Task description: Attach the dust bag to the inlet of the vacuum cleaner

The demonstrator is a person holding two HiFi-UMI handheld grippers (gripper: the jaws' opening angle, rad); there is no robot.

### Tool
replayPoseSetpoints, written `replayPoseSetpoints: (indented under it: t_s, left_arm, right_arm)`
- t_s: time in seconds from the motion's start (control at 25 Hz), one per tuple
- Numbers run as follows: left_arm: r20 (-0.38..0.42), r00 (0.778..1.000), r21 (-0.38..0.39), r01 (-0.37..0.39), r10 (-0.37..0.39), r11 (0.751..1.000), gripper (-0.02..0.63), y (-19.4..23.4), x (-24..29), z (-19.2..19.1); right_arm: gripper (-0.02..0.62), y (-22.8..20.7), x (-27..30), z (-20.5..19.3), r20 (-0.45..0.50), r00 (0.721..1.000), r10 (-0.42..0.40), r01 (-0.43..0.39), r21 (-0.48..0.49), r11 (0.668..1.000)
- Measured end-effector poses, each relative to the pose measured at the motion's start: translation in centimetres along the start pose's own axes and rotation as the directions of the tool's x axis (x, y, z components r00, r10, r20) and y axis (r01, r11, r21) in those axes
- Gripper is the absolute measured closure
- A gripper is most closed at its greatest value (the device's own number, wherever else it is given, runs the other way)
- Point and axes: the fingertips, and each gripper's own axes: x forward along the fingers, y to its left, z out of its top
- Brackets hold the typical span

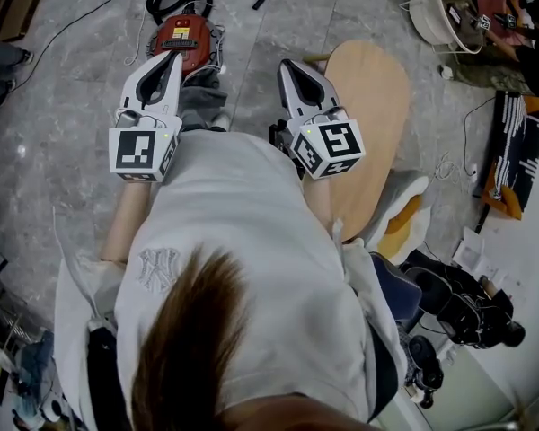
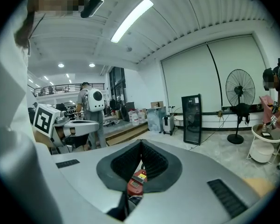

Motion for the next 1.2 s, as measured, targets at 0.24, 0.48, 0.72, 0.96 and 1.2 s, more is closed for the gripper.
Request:
replayPoseSetpoints:
  t_s: [0.24, 0.48, 0.72, 0.96, 1.2]
  left_arm:
    - [-0.002, 1.0, 0.003, -0.005, 0.005, 1.0, 0.588, -0.2, 0.2, -0.1]
    - [-0.005, 1.0, 0.006, -0.017, 0.017, 1.0, 0.588, -0.6, 0.5, -0.1]
    - [-0.007, 1.0, 0.015, 0.002, -0.002, 1.0, 0.588, -1.0, 1.4, 0.3]
    - [-0.003, 1.0, 0.022, 0.023, -0.023, 1.0, 0.588, -1.6, 1.7, 0.6]
    - [-0.002, 1.0, 0.017, 0.021, -0.021, 1.0, 0.588, -1.2, 1.3, 0.2]
  right_arm:
    - [0.594, -0.3, -0.2, -0.5, -0.009, 1.0, 0.005, -0.005, -0.001, 1.0]
    - [0.594, -0.9, -0.4, -0.5, -0.002, 1.0, 0.009, -0.009, -0.007, 1.0]
    - [0.594, -1.3, -0.3, -0.2, 0.002, 1.0, 0.003, -0.003, -0.007, 1.0]
    - [0.594, -1.6, -0.7, -0.4, 0.004, 1.0, -0.013, 0.013, -0.001, 1.0]
    - [0.594, -1.2, -0.6, -0.7, -0.003, 1.0, -0.014, 0.014, -0.01, 1.0]
